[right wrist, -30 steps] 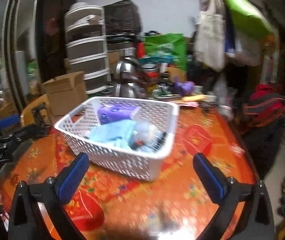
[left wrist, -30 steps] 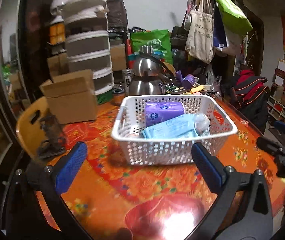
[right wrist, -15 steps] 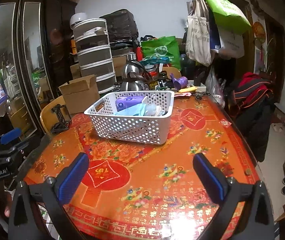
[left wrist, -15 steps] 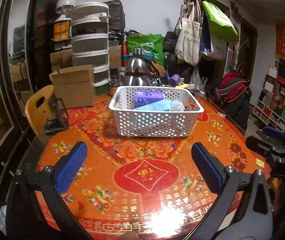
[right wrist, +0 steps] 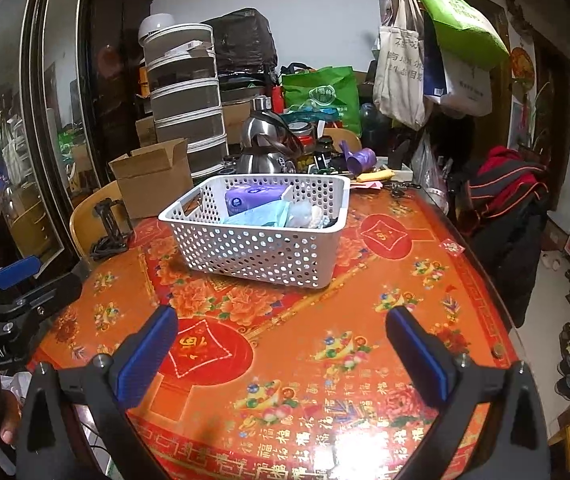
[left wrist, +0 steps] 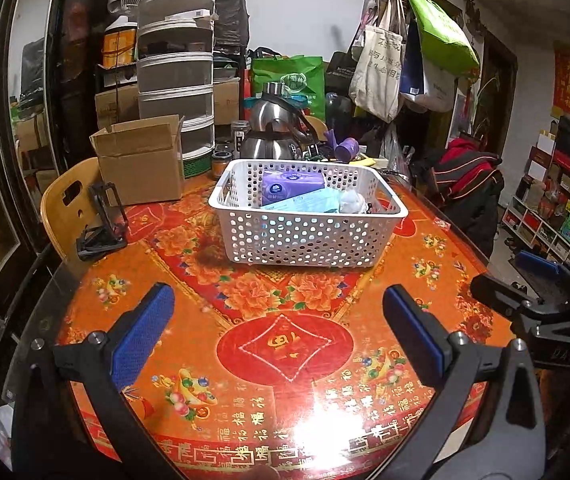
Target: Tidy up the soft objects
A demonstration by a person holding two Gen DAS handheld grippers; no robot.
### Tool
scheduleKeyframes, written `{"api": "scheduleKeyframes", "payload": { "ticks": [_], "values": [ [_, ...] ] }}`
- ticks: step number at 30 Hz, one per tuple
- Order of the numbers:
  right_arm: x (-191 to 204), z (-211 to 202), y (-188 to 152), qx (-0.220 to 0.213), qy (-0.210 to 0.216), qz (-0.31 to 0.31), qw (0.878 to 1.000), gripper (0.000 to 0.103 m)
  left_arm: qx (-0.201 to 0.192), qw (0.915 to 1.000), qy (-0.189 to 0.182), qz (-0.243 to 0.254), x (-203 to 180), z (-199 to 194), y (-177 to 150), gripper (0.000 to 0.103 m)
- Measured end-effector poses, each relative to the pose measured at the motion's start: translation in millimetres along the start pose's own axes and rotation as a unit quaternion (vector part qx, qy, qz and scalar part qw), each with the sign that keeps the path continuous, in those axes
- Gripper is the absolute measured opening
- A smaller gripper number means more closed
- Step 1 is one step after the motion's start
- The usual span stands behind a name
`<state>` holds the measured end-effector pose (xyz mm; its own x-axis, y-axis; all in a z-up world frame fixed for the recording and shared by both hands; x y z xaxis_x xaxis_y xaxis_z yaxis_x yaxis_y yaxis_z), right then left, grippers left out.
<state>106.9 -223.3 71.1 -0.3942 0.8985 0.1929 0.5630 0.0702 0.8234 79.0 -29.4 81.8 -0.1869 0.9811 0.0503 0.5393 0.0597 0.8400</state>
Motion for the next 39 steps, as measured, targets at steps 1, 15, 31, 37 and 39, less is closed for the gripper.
{"api": "scheduleKeyframes", "payload": {
  "ticks": [1,15,31,37,39],
  "values": [
    [0.0,0.5,-0.2,0.001,0.0,0.0,1.0,0.103,0.001,1.0,-0.001,0.001,0.1,-0.1,0.0,0.103],
    [-0.2,1.5,-0.6,0.0,-0.003,-0.003,1.0,0.103,0.003,1.0,-0.001,0.007,-2.5,6.3,-0.2,0.103],
    [-0.5,-0.5,-0.8,0.0,-0.004,-0.002,1.0,0.103,0.003,0.9999,-0.007,0.009,-2.5,6.5,-4.2,0.103],
    [-0.5,-0.9,-0.5,0.0,-0.005,-0.004,1.0,0.103,0.003,0.9999,-0.007,0.01,-3.0,6.4,-4.2,0.103],
    [-0.1,-1.9,0.1,-0.001,-0.007,-0.006,1.0,0.103,0.003,0.9999,-0.008,0.009,-3.0,6.3,-4.3,0.103]
  ]
}}
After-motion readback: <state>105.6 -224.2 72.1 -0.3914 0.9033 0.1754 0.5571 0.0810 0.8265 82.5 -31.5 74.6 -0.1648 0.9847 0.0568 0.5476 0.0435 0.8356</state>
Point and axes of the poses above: each gripper's, at about its wrist camera, not at the fingertips, and z roughly the way its jaws point, x to its left, y to its top, the point moved 6 cm from there along z, roughly the way its jaws point, and after that the axes turned 13 degrees about y, right-handed, at the moved point
